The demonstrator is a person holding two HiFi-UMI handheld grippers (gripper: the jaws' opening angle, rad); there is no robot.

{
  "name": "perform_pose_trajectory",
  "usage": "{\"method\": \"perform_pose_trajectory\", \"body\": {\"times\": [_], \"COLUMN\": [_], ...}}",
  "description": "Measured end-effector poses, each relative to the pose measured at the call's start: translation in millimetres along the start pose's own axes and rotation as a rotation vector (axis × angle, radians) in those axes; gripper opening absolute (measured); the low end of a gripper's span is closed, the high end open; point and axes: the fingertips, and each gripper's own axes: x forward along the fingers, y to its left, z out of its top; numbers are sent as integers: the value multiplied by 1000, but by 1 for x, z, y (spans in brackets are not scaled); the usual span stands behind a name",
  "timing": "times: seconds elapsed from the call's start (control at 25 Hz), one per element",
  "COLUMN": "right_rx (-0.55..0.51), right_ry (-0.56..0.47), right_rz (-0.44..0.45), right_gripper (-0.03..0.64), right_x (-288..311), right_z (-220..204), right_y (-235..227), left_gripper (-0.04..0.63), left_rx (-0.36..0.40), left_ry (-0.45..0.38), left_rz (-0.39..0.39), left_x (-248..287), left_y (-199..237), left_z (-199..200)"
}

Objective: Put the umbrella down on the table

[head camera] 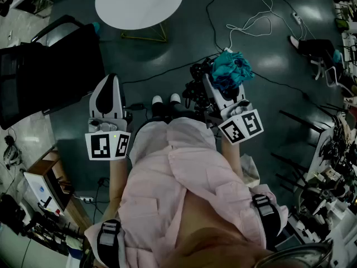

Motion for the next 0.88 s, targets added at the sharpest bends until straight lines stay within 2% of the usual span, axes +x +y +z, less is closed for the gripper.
{"method": "perform_pose_trajectory", "body": {"times": [0.32,0.88], "right_rx": [-70,-50], "right_ry": [33,37], "right_rz": [26,43], "right_gripper": [247,247], "right_x": [-1,-18], "right_z": [-5,-9], "right_y": [-1,-7], "left_gripper": [23,23], "left_rx": [-4,7], "left_ry": [-5,-17], "left_rz": [-34,-22], "left_x": [5,0], "left_y": [-28,-42], "left_z": [-4,-4]}}
